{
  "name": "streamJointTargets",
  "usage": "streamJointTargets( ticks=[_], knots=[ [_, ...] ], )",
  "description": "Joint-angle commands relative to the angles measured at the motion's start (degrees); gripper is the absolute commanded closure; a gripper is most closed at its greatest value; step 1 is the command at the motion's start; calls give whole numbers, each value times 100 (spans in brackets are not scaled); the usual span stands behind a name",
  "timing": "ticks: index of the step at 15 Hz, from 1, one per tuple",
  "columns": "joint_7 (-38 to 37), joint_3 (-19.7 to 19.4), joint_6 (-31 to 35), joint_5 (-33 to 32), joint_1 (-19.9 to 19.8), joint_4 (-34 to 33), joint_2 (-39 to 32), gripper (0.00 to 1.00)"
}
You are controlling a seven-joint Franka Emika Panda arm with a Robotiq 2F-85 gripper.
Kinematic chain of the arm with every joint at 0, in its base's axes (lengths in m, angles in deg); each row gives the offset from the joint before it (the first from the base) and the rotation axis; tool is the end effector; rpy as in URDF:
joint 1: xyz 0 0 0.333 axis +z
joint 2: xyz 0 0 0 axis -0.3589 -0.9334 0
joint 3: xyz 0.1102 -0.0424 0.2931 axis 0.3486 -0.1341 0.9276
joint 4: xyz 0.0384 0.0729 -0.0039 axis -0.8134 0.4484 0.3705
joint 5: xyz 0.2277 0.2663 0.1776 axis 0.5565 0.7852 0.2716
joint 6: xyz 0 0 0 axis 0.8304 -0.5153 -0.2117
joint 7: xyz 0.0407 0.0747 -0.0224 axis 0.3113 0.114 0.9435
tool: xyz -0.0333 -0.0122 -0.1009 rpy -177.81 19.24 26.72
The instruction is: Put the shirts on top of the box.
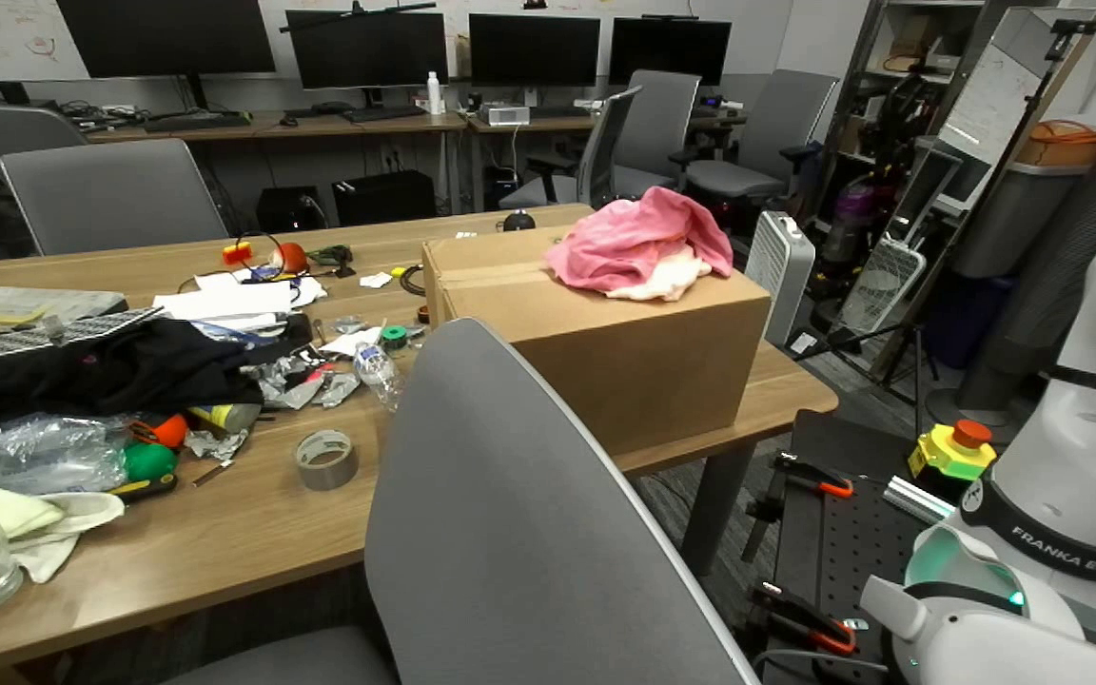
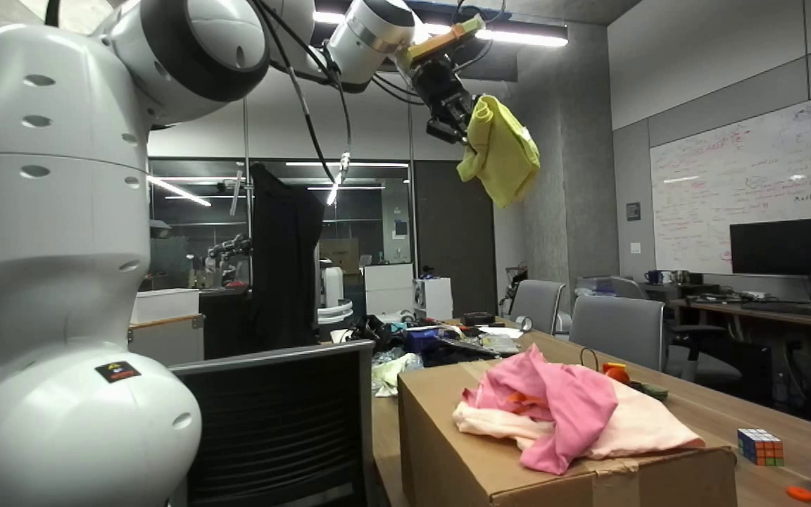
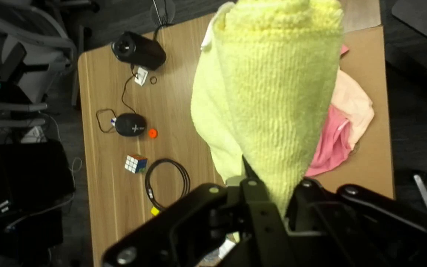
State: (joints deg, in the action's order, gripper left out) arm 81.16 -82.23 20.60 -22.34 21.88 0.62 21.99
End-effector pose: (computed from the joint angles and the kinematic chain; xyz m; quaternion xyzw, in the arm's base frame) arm 0.5155 -0.0528 0.7795 0.9013 0.3321 -0.0388 0.2754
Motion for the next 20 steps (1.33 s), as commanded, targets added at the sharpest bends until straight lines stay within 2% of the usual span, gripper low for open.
streamJointTargets(
  ticks=[1, 7, 8, 9, 10, 13, 18, 20],
  knots=[
    [998, -113, 244, 741, -118, -490, -98, 94],
    [2463, -304, 269, 2238, -314, -791, -214, 94],
    [2692, -330, 200, 2462, -346, -844, -248, 87],
    [2881, -355, 90, 2645, -380, -916, -293, 61],
    [3021, -368, 58, 2731, -409, -927, -308, 60],
    [3273, -374, 28, 2582, -442, -851, -279, 38],
    [3469, -357, 431, 2028, -429, -303, 75, 2],
    [3401, -377, 574, 1842, -451, 49, 272, 0]
  ],
)
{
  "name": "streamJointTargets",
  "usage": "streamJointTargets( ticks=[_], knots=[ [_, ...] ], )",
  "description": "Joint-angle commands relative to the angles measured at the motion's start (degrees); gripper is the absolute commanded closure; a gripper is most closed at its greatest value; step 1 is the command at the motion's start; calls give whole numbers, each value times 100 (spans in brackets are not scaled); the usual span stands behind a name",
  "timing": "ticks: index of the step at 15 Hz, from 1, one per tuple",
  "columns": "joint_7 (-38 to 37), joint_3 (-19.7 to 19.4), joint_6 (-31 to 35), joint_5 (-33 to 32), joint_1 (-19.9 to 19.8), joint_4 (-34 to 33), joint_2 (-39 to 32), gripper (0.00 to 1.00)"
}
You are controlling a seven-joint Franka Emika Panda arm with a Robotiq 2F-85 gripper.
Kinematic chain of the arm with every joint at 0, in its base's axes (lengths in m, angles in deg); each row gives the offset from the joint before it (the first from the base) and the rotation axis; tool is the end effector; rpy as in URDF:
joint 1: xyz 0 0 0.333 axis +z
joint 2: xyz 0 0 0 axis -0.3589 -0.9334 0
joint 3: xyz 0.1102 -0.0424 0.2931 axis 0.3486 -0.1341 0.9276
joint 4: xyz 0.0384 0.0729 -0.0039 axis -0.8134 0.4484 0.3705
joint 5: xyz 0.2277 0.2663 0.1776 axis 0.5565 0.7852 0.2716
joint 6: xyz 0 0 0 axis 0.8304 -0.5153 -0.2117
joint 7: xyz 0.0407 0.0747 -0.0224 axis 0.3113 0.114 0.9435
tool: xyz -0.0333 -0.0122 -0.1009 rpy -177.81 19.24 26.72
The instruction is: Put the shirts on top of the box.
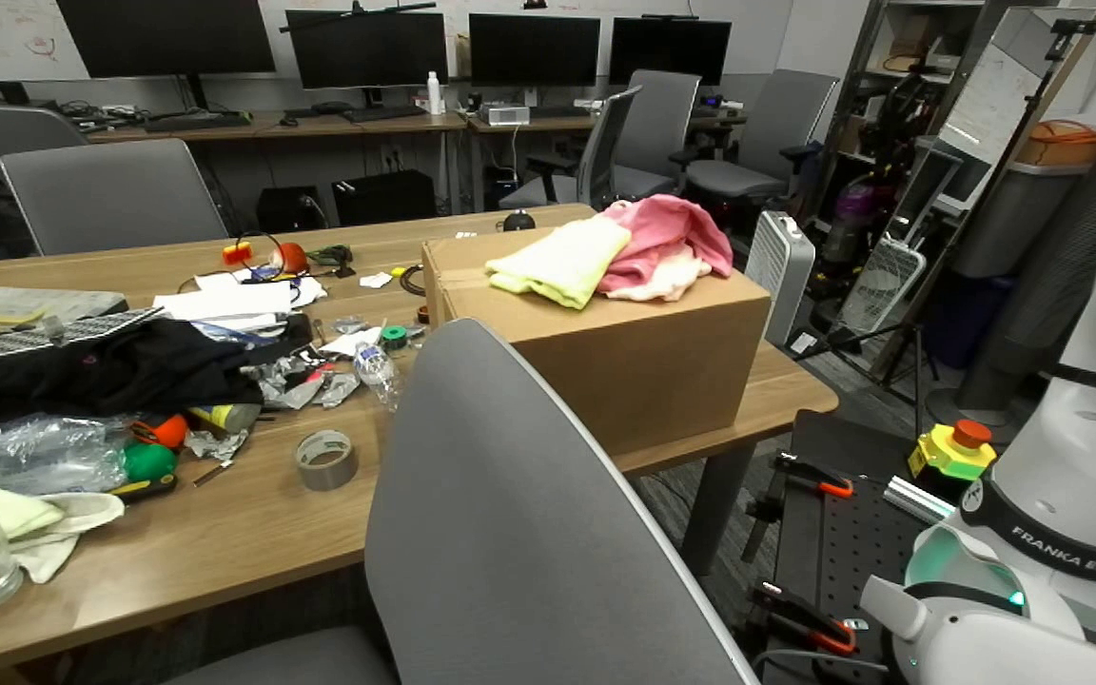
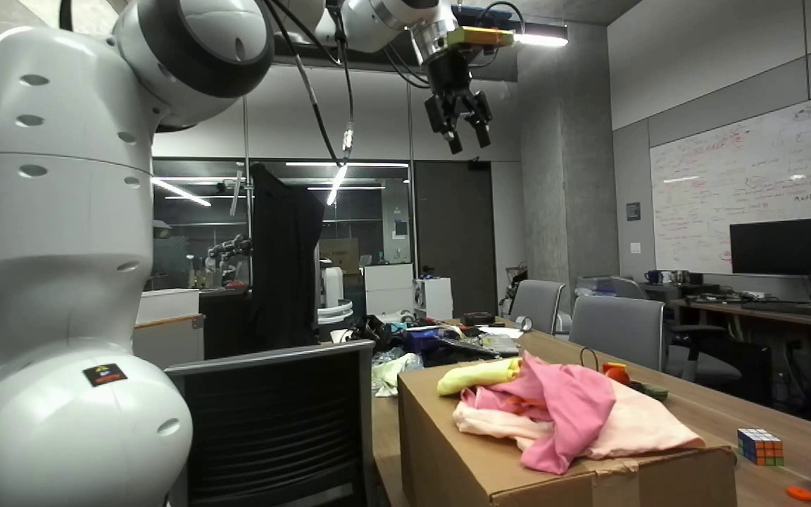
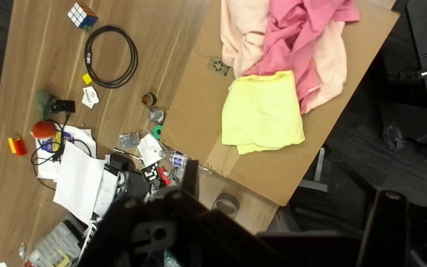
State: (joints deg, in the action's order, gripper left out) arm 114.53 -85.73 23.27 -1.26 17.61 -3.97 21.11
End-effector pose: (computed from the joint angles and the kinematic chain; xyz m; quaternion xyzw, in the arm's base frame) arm 0.5141 -0.0807 0.7959 0.8004 0.5775 0.0291 0.1584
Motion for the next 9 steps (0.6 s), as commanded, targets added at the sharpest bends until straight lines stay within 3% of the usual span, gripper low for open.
streamJointTargets(
  ticks=[1, 9],
  knots=[
    [-105, -36, 329, -369, -36, 757, 486, 0],
    [-329, -35, 848, -764, 49, 3351, 1619, 0]
  ],
)
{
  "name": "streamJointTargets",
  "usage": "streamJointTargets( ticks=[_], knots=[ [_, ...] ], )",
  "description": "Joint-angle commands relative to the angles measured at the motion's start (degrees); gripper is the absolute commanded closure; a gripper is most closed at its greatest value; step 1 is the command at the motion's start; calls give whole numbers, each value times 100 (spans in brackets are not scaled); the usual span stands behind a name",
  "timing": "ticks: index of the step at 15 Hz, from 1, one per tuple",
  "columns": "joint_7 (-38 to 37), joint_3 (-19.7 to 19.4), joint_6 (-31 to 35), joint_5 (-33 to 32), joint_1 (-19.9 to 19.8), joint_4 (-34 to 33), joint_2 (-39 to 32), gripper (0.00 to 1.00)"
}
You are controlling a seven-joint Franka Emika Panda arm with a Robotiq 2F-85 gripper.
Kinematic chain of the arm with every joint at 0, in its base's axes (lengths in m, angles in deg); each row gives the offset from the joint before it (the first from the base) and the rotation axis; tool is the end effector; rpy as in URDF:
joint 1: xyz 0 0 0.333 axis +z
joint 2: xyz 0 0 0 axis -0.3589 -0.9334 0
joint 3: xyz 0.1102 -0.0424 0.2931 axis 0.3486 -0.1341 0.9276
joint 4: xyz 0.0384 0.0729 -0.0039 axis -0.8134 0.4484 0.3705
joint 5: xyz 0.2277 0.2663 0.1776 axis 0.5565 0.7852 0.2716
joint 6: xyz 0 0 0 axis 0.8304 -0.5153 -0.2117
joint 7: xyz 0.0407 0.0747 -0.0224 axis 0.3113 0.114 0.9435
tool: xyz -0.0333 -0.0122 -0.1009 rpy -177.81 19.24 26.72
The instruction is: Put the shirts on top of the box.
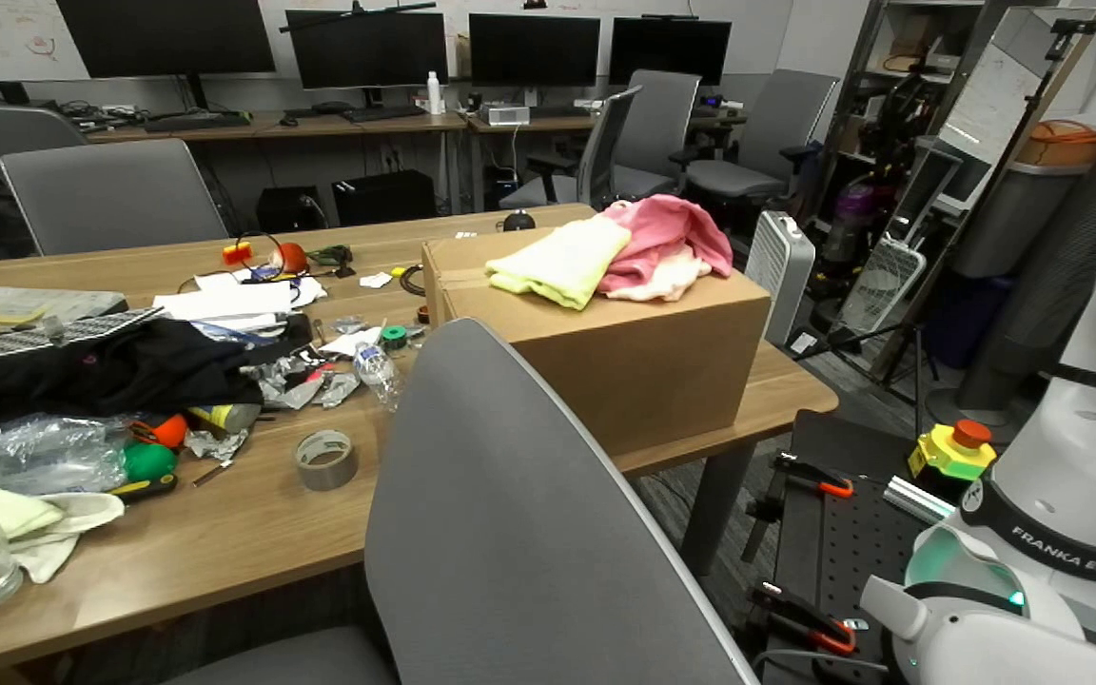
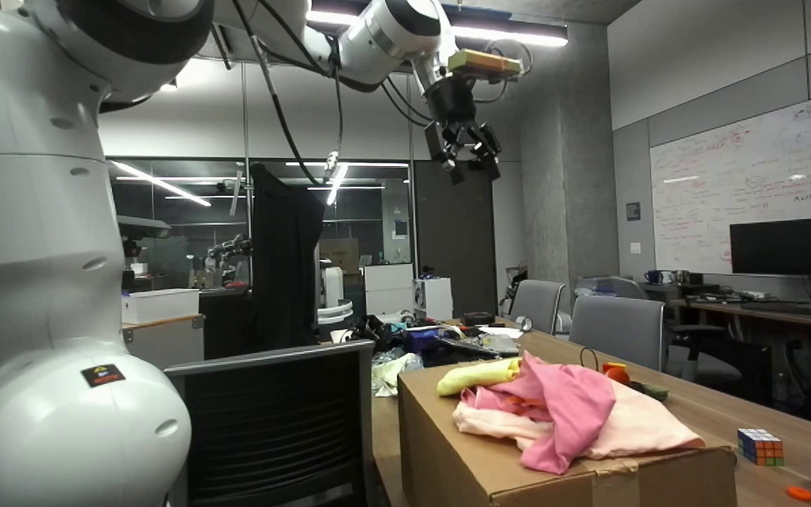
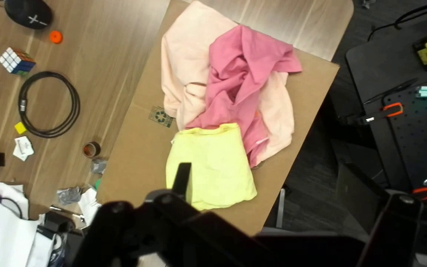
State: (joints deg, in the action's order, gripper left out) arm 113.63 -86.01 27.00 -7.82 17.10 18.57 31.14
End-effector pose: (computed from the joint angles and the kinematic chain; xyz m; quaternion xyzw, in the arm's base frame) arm 0.4830 -0.0992 0.7178 0.8056 0.5711 -0.0635 0.1446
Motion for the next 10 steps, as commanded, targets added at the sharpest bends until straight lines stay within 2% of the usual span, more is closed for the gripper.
streamJointTargets(
  ticks=[1, 7, 10],
  knots=[
    [-451, 10, 630, -111, 117, 1429, 746, 0],
    [-2606, 47, 1178, 864, 315, 3477, 1503, 0],
    [-3767, 128, 1951, 1062, 416, 4573, 1865, 0]
  ],
)
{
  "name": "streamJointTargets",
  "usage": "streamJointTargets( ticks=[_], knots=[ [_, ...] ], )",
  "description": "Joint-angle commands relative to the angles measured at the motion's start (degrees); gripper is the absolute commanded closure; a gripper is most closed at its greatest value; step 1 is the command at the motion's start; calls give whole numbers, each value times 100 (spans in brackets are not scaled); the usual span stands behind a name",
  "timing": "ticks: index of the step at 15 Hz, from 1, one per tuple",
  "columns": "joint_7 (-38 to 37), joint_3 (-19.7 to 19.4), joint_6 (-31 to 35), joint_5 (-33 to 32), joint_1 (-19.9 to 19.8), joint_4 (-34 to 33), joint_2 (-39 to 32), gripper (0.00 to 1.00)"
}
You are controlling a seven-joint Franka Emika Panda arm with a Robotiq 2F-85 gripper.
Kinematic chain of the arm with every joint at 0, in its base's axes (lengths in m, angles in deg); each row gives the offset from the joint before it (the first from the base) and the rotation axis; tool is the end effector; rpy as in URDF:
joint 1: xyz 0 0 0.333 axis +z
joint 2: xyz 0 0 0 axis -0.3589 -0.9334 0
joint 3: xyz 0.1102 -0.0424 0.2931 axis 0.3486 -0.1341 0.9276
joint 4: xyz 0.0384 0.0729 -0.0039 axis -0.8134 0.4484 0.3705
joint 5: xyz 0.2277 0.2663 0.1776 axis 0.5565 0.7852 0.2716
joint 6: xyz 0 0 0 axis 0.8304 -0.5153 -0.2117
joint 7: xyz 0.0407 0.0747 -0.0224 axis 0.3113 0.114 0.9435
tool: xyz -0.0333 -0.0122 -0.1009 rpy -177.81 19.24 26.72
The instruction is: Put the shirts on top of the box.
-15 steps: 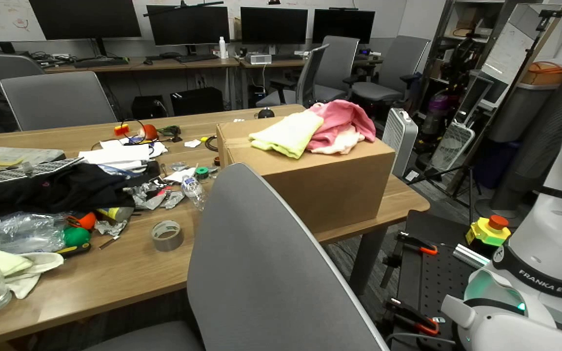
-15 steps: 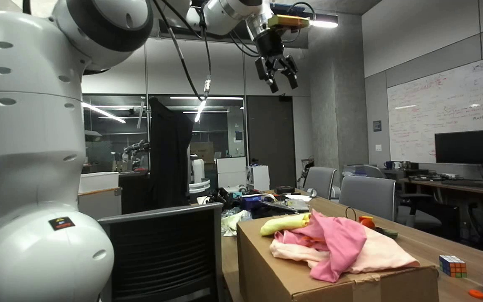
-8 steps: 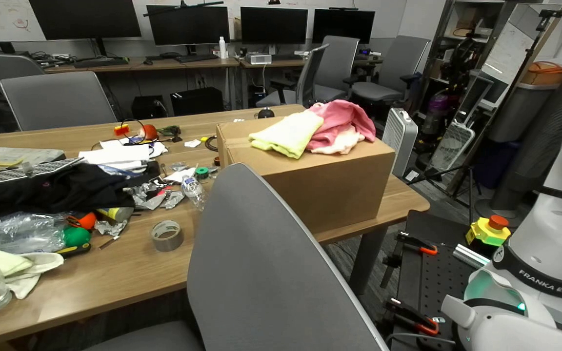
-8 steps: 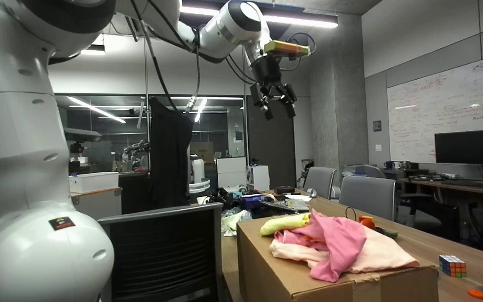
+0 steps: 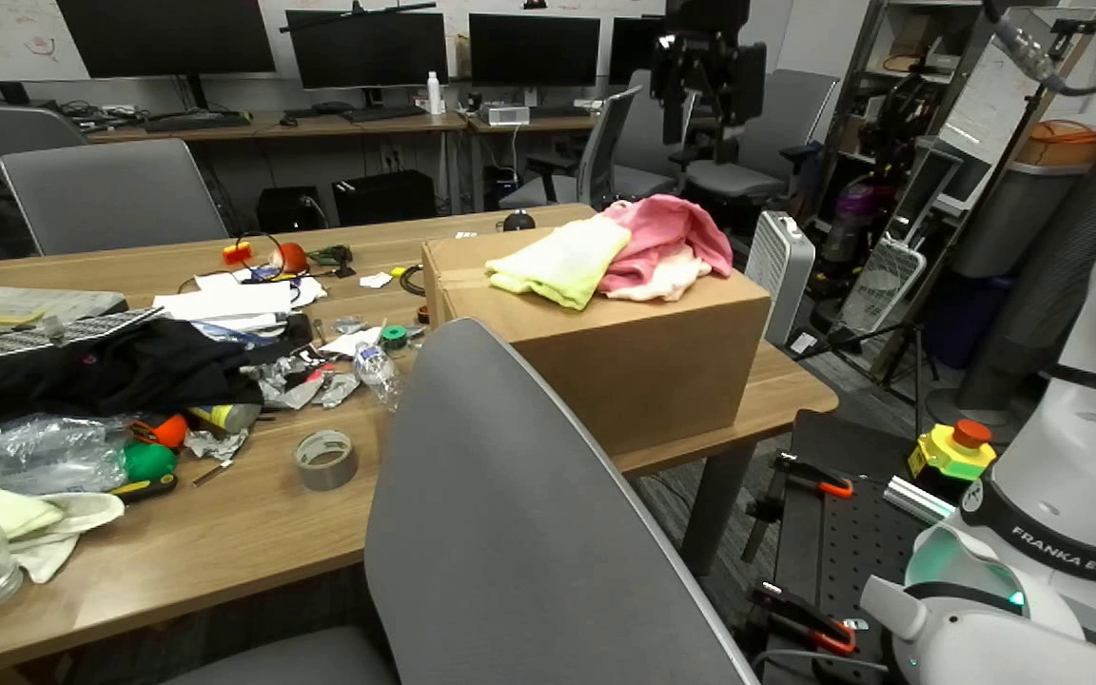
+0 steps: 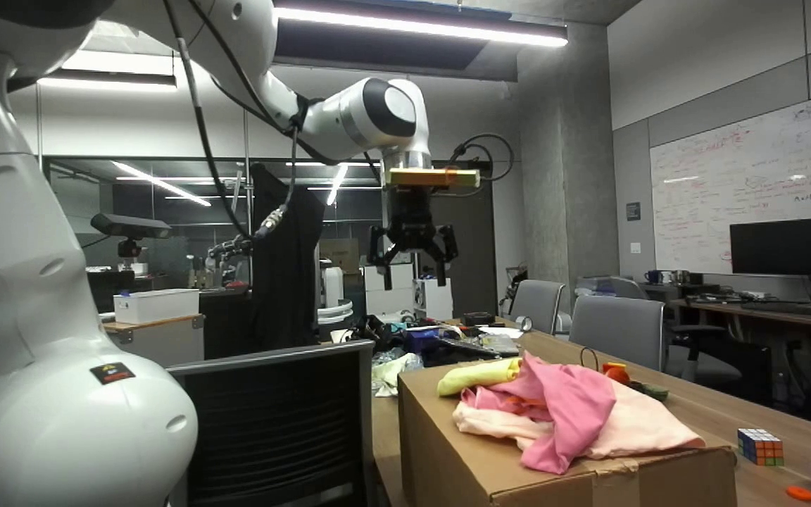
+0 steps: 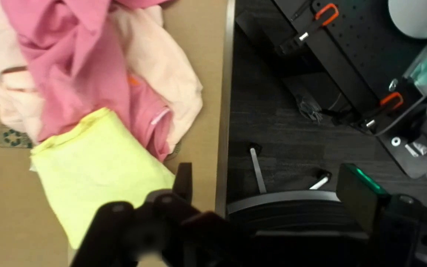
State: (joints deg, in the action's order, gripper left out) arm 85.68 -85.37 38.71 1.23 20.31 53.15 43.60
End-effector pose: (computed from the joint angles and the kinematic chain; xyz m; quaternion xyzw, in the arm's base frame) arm 0.4315 -0.0420 0.5487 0.9018 0.4255 -0.0626 0.0420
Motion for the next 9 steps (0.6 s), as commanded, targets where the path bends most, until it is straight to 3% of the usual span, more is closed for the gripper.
streamJointTargets(
  ticks=[1, 6, 7, 9],
  knots=[
    [-1356, 113, 1071, 71, 112, 1477, 748, 0],
    [-2738, 233, 2282, -781, 64, 2651, 1117, 0],
    [-2384, 79, 1864, -580, 234, 2178, 724, 0],
    [-2635, 97, 2087, -732, 212, 2476, 862, 0]
  ],
)
